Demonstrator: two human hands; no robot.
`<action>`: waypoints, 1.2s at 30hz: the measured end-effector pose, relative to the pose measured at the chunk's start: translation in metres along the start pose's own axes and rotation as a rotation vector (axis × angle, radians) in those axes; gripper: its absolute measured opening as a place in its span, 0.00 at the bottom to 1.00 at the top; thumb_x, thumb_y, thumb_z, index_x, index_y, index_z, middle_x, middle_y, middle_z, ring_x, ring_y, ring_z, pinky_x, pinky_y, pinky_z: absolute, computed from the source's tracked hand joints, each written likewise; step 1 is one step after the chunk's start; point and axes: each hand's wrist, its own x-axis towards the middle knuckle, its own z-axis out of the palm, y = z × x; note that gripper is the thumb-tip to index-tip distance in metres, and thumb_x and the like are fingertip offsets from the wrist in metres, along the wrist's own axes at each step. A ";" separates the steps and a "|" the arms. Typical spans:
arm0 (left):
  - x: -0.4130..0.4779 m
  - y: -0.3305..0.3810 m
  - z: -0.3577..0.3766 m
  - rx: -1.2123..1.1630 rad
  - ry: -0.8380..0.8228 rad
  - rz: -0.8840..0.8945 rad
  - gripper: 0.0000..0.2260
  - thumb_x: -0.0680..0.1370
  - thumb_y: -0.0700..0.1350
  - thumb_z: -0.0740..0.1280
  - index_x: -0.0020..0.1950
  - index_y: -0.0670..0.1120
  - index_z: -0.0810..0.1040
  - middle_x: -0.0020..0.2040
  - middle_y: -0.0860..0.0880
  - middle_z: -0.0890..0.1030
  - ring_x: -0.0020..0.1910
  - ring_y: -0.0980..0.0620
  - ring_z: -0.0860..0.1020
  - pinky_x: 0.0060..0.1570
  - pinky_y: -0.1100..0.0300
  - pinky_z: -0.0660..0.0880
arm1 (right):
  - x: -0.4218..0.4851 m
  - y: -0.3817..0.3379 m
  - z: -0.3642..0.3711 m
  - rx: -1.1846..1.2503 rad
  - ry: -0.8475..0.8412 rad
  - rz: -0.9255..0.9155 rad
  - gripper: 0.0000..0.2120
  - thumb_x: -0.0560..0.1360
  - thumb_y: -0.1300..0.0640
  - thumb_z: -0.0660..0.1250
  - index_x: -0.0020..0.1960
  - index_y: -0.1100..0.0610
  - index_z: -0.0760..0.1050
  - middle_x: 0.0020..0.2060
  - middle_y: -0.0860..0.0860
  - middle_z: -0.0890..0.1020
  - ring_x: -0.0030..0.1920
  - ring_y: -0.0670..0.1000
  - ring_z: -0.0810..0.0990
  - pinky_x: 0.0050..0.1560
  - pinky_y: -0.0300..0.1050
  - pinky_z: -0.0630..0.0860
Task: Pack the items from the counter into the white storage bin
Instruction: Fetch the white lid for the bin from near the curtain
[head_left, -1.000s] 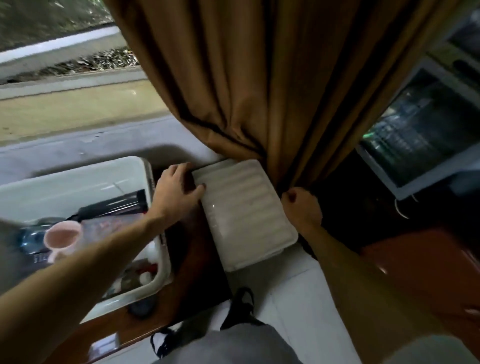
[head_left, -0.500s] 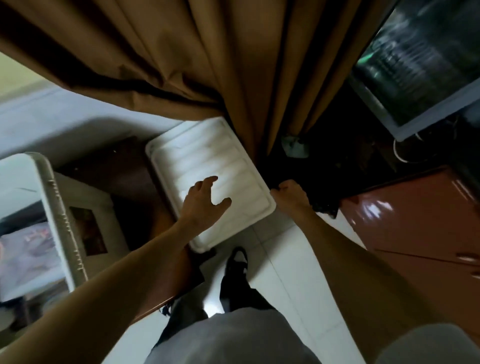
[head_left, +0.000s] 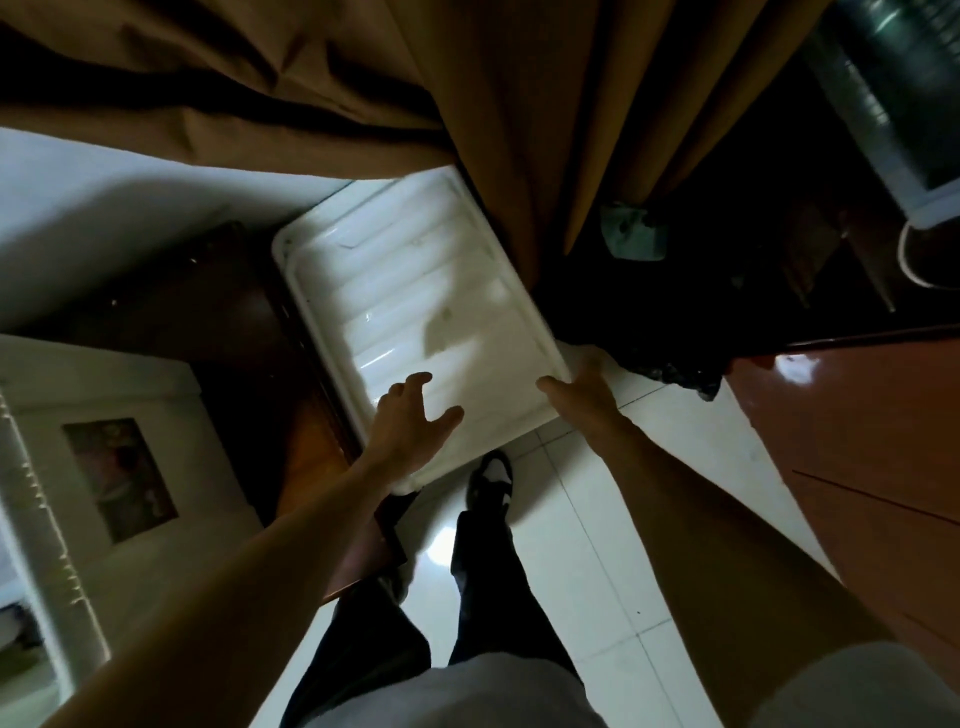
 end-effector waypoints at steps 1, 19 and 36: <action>0.002 0.000 0.002 0.000 -0.007 0.000 0.31 0.75 0.58 0.68 0.75 0.50 0.64 0.68 0.42 0.72 0.69 0.44 0.67 0.65 0.51 0.67 | 0.006 0.002 0.001 0.035 -0.006 0.032 0.41 0.77 0.53 0.68 0.80 0.59 0.45 0.76 0.60 0.61 0.72 0.62 0.66 0.66 0.52 0.69; -0.016 -0.007 -0.037 -0.038 0.012 -0.005 0.29 0.75 0.60 0.68 0.74 0.52 0.66 0.71 0.46 0.69 0.69 0.47 0.69 0.62 0.57 0.68 | -0.007 0.000 -0.009 0.098 0.080 -0.106 0.22 0.77 0.47 0.67 0.60 0.63 0.77 0.53 0.59 0.80 0.51 0.58 0.80 0.54 0.58 0.80; -0.185 -0.055 -0.102 -0.146 0.262 0.194 0.31 0.72 0.63 0.68 0.71 0.50 0.70 0.64 0.44 0.75 0.62 0.45 0.74 0.63 0.50 0.73 | -0.212 0.002 -0.018 0.118 0.411 -0.550 0.20 0.83 0.48 0.58 0.68 0.61 0.71 0.62 0.61 0.77 0.60 0.63 0.76 0.59 0.56 0.75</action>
